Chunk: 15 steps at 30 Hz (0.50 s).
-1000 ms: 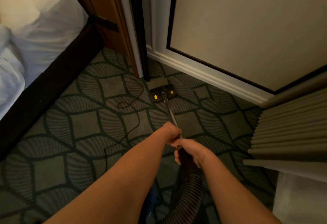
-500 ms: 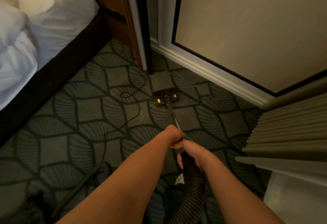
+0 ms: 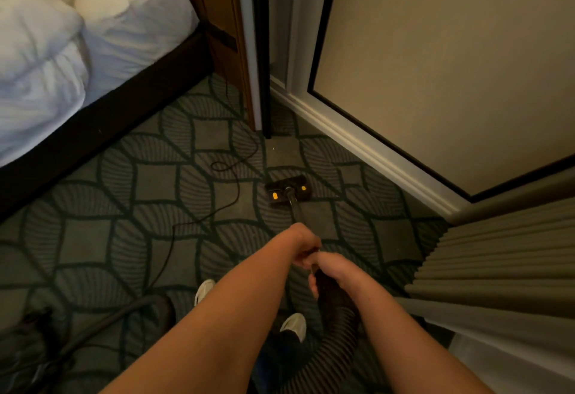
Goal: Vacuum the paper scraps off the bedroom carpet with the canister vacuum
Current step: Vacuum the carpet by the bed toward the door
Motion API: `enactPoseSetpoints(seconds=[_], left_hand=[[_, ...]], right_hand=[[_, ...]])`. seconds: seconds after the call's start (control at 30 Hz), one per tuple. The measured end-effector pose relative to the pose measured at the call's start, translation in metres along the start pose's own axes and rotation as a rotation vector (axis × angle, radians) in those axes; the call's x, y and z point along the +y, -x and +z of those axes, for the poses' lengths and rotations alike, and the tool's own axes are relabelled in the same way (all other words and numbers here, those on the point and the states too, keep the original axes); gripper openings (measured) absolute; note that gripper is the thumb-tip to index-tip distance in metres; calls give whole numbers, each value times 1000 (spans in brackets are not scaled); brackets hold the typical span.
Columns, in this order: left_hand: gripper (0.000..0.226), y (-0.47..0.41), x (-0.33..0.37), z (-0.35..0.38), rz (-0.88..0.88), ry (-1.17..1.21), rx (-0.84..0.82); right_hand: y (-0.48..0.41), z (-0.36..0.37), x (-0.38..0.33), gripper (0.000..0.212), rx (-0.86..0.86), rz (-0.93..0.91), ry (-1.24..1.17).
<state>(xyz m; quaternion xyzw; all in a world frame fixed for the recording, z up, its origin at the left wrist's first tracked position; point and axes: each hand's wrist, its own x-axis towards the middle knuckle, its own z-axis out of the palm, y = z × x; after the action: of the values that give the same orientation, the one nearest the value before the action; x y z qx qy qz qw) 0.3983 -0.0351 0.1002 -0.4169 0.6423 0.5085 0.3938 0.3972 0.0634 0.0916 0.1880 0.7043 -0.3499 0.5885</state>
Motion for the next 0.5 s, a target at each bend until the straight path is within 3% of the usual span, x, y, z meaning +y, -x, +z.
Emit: enactPoseSetpoints(seconds=[0.3,0.5], left_hand=[[33,16,-3,-50,104,-54,153],[23,-19,1,-108,199,-129,143]], right_hand=[[16,44,-34,21,76,-97,-63],[2,82,-78,28,141,-129,-284]])
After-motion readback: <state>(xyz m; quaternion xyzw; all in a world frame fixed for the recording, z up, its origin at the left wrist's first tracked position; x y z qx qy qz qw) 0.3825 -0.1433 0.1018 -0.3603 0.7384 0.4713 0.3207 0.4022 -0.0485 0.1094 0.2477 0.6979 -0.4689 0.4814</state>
